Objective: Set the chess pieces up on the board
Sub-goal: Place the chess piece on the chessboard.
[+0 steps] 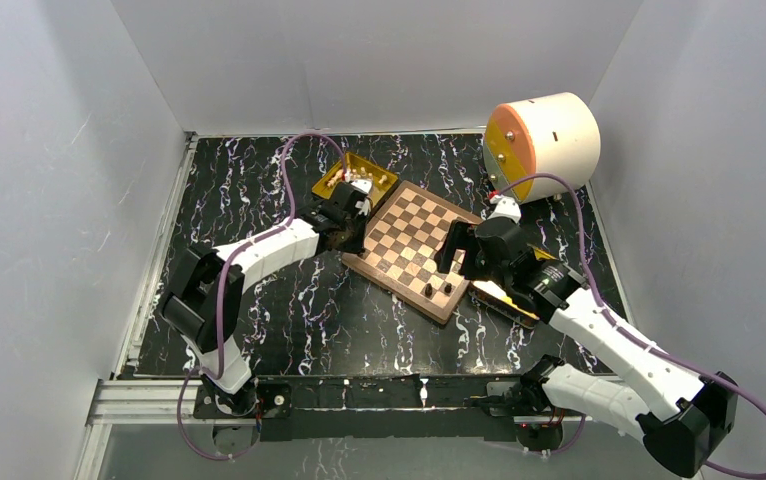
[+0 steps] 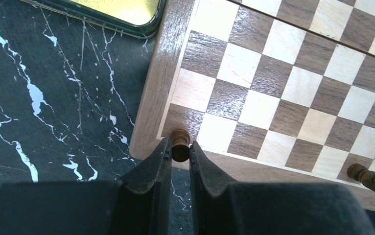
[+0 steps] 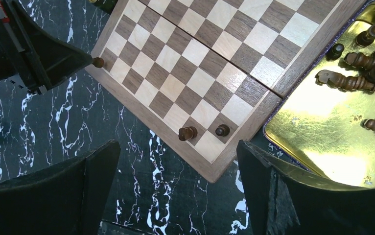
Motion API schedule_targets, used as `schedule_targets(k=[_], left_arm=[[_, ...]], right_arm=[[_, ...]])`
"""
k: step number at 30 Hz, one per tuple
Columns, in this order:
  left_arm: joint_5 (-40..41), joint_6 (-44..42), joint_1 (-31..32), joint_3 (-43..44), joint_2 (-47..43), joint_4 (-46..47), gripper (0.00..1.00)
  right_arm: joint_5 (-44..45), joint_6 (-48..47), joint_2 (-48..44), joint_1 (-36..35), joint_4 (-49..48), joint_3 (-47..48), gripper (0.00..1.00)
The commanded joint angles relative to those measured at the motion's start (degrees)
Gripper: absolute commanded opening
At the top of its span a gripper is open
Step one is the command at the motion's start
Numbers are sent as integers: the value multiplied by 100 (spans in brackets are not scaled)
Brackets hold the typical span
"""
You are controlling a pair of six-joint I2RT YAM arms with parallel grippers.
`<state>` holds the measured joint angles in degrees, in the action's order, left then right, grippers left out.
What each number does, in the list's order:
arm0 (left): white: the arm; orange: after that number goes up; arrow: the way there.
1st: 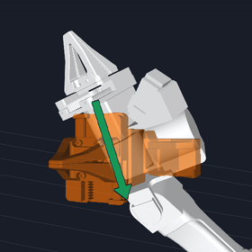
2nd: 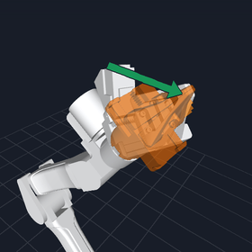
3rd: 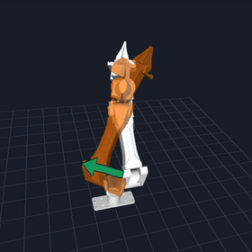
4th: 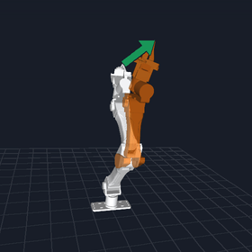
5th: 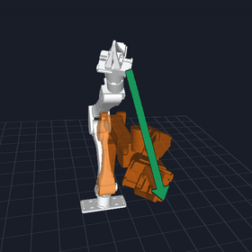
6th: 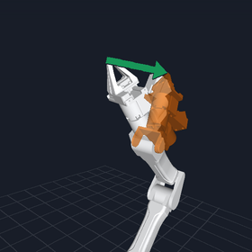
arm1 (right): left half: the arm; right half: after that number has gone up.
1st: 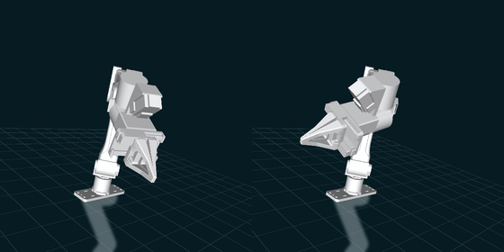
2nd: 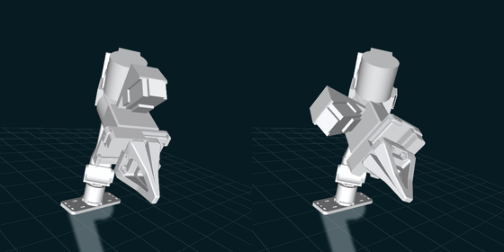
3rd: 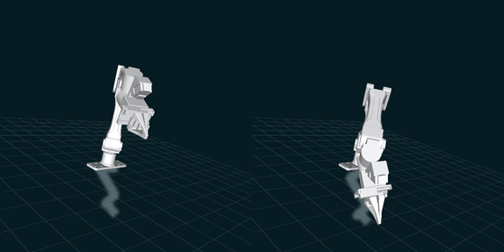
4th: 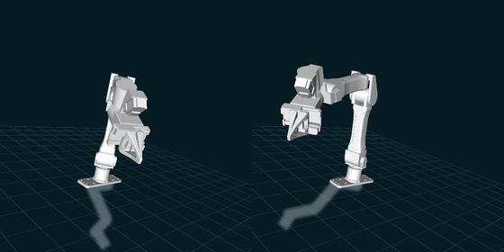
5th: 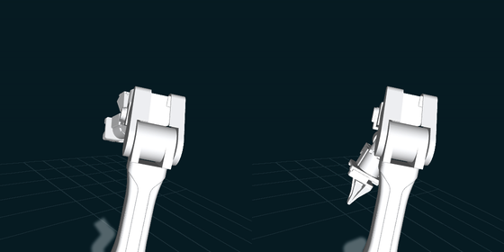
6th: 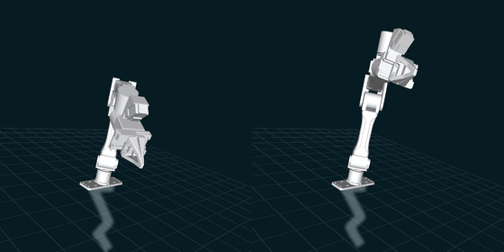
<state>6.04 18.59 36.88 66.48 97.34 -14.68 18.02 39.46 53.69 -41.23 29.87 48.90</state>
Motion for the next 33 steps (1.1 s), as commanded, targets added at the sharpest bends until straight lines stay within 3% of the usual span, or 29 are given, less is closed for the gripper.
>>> schedule_targets(k=[1, 21, 33], left_arm=[[275, -92, 16, 216, 44, -28, 0], [98, -188, 19, 152, 180, 36, 2], [30, -187, 20, 155, 189, 48, 27]], right_arm=[[-11, -129, -149, 27, -239, -108, 99], [-28, -61, -340, 25, -150, -203, 99], [-191, -42, -215, 24, -268, -224, 99]])
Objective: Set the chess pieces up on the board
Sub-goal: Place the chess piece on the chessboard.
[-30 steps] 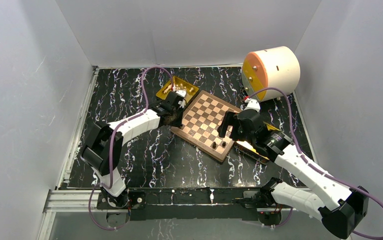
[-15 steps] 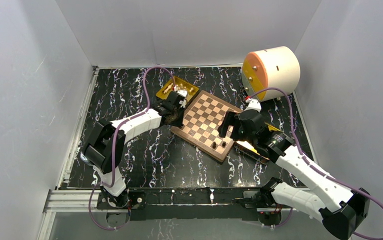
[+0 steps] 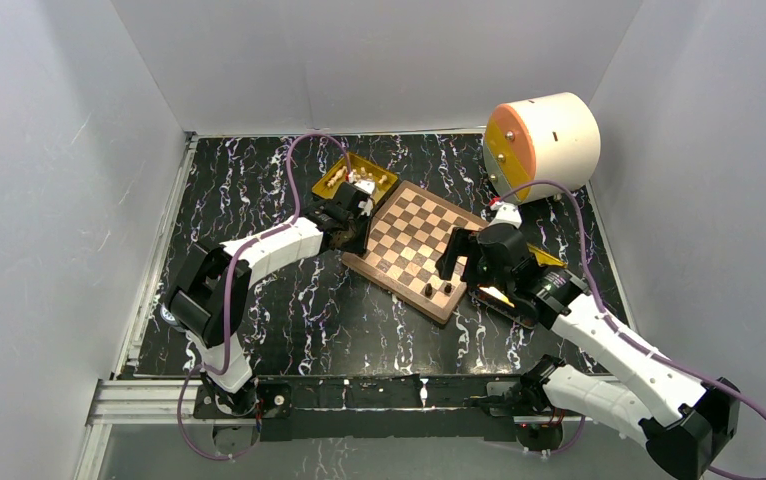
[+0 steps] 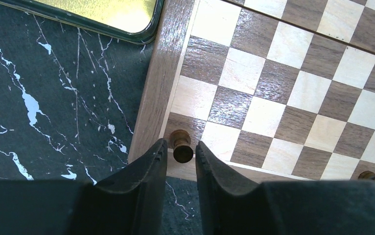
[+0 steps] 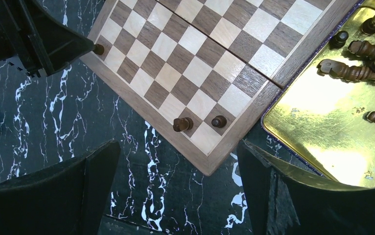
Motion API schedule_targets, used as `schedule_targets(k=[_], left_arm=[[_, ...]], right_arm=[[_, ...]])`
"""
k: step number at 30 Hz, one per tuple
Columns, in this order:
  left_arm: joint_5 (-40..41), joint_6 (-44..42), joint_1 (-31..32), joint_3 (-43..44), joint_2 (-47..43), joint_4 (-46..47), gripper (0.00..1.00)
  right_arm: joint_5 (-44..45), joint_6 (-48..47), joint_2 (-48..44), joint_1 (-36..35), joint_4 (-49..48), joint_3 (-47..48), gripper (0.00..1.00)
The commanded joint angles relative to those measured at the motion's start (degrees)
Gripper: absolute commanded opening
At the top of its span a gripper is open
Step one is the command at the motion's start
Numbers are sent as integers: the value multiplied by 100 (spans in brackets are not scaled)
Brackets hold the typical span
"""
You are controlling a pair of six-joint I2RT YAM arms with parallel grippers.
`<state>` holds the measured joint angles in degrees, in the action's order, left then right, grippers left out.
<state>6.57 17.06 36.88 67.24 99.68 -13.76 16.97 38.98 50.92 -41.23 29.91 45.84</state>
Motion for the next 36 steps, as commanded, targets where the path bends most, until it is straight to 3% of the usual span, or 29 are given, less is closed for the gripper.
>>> schedule_targets(k=[1, 8, 20, 32, 36], left_arm=[[-37, -42, 21, 114, -47, -56, 28], [-13, -87, 20, 169, -121, -126, 36], [-168, -80, 16, 174, -39, -136, 25], [-213, -98, 21, 166, -45, -111, 26], [-198, -89, 21, 160, -58, -110, 31]], right_arm=[[-93, 4, 78, 24, -281, 82, 99], [-64, 4, 131, 22, -304, 74, 99], [-67, 33, 141, 21, -310, 57, 99], [-52, 25, 91, 25, -302, 12, 99], [-66, 30, 88, 28, -302, 3, 99]])
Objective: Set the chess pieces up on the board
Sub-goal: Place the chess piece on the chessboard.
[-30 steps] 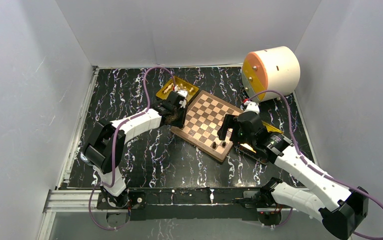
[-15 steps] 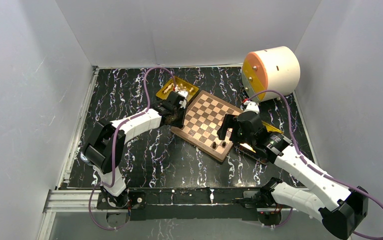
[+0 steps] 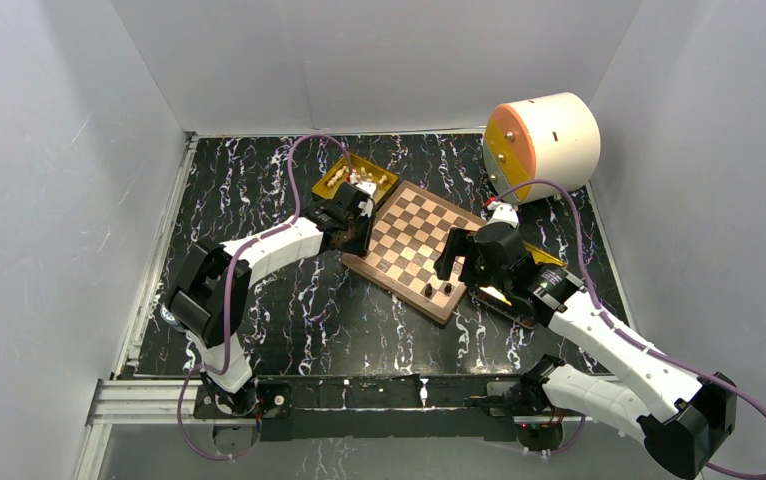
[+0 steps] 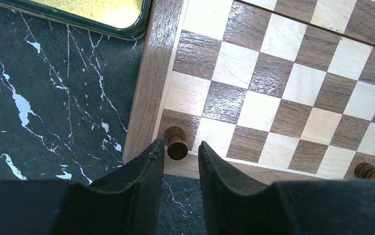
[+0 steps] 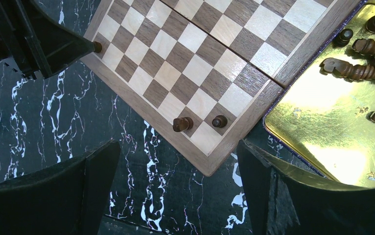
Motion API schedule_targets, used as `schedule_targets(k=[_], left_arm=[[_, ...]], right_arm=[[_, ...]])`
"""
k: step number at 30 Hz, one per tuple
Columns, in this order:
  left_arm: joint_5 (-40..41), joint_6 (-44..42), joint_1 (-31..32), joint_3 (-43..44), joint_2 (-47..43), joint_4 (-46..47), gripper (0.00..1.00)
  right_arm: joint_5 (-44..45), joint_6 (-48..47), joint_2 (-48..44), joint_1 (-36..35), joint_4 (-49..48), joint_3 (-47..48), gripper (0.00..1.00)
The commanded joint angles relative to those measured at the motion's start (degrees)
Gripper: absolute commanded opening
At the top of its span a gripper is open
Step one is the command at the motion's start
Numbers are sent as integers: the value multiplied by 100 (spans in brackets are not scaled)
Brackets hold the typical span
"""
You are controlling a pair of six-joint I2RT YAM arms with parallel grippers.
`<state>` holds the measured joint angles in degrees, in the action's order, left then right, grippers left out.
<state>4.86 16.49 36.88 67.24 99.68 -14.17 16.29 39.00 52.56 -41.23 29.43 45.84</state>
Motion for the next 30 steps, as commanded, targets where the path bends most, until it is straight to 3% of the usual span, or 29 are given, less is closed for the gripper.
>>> schedule_targets(k=[1, 12, 19, 22, 30], left_arm=[[-22, -32, 20, 163, -58, -73, 32], [-28, -3, 21, 361, -518, -352, 42], [389, -271, 18, 501, -1496, -752, 62], [604, -394, 15, 364, -1985, -835, 76], [1025, -921, 12, -535, -3196, -642, 91]], right_arm=[[4, 23, -63, 25, -254, 3, 99], [82, 50, 39, 21, -42, 151, 99], [579, 232, 249, 28, 273, 367, 99], [757, 199, 463, 118, 442, 535, 99], [397, -330, 1139, 1307, 348, 688, 99]])
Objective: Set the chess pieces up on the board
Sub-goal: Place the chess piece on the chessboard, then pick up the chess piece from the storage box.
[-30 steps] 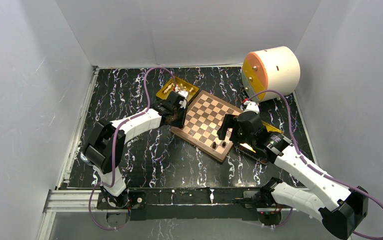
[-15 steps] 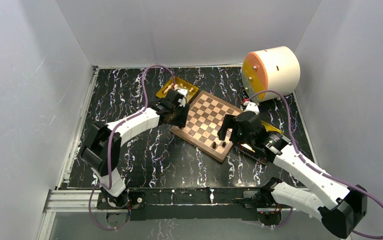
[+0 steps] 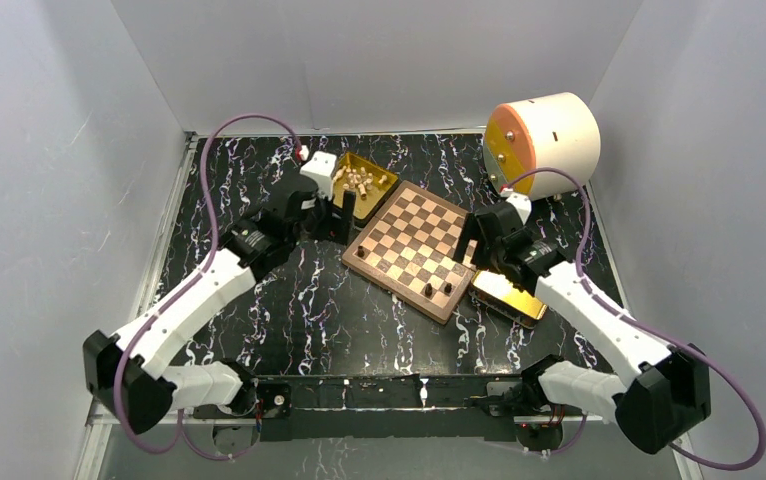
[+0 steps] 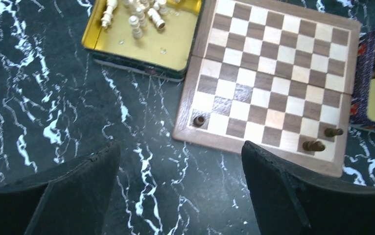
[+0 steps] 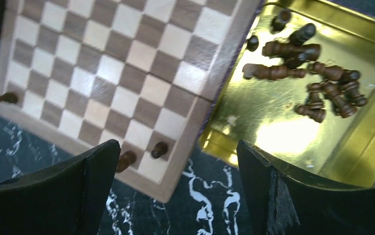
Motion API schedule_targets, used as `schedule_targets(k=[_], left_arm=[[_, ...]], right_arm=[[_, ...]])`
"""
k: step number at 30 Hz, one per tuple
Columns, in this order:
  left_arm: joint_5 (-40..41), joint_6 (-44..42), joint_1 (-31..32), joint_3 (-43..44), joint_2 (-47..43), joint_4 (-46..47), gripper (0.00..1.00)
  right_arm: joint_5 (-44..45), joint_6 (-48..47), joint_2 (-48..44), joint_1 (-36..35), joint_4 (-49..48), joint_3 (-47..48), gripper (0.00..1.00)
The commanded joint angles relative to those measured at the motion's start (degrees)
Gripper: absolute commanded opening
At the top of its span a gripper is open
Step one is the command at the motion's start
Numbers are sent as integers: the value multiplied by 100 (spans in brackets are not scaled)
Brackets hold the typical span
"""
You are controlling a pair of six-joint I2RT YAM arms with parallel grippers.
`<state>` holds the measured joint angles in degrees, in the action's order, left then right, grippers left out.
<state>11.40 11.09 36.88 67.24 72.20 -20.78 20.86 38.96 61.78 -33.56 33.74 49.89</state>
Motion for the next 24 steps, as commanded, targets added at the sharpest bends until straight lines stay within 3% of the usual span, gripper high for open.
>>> schedule_targets(k=[1, 8, 9, 13, 15, 24], left_arm=[[411, -361, 12, -684, -559, 80, 92], [858, -292, 10, -1397, -1034, 420, 92], [962, -314, 12, -1448, -1086, 427, 93], [1110, -335, 12, -1615, -1285, 517, 93], [1051, -331, 9, -1650, -1362, 532, 93], [1030, -362, 51, -1723, -1534, 592, 92]], right_arm=[[-138, -364, 295, 734, -101, 292, 99], [64, -638, 641, 1708, -416, 225, 95], [41, -704, 673, 1824, -521, 200, 93], [20, -831, 741, 2171, -864, 87, 64], [39, -837, 800, 2271, -1000, 28, 55], [-205, -794, 1294, 2412, -1148, -96, 45]])
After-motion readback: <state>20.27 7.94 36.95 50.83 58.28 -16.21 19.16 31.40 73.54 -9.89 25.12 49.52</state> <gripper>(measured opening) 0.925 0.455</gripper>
